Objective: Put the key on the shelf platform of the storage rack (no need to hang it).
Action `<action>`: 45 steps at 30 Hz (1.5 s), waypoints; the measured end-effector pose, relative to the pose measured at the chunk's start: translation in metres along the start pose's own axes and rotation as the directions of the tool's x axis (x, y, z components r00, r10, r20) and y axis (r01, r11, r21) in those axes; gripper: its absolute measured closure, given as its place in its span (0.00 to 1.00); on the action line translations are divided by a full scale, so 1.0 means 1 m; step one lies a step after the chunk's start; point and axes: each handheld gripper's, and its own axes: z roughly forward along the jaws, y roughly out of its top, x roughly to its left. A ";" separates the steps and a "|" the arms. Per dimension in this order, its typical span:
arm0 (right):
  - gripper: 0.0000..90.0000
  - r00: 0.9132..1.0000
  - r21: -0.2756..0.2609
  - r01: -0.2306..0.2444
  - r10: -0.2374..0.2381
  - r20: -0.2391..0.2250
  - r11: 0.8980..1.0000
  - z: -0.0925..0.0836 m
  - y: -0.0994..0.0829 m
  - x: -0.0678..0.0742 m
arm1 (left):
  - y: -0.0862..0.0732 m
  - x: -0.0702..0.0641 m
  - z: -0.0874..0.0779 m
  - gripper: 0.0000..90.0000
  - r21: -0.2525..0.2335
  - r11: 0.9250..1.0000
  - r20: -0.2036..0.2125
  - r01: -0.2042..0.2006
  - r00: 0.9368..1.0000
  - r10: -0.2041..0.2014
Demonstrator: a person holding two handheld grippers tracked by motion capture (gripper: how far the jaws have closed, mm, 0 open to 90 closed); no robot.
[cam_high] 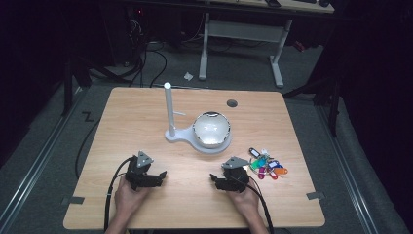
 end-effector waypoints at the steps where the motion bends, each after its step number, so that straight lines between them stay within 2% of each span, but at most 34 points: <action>1: 0.40 1.000 0.000 -0.001 0.001 0.001 1.000 0.000 0.000 0.000 | 0.000 0.000 0.000 0.17 -0.001 1.000 0.000 -0.001 1.000 0.001; 12: 0.39 1.000 0.001 -0.005 0.005 0.004 1.000 0.000 0.000 0.000 | 0.000 -0.001 0.000 0.17 0.000 1.000 -0.008 0.016 1.000 -0.016; 27: 0.39 1.000 0.003 -0.016 0.016 0.017 1.000 0.000 0.001 0.002 | 0.000 -0.001 0.000 0.17 0.000 1.000 -0.007 0.016 1.000 -0.016; 30: 0.39 0.999 0.003 -0.025 0.025 0.025 1.000 0.000 0.000 0.003 | 0.000 -0.002 0.000 0.17 0.001 1.000 -0.016 0.031 0.999 -0.031; 34: 0.40 0.999 0.002 -0.030 0.029 0.025 1.000 0.000 0.000 0.004 | 0.001 -0.001 0.000 0.17 -0.006 1.000 -0.013 0.016 1.000 -0.016; 45: 0.46 0.998 -0.001 -0.051 0.051 0.041 0.999 -0.006 -0.002 0.003 | 0.001 -0.001 0.000 0.17 -0.006 1.000 -0.012 0.015 1.000 -0.015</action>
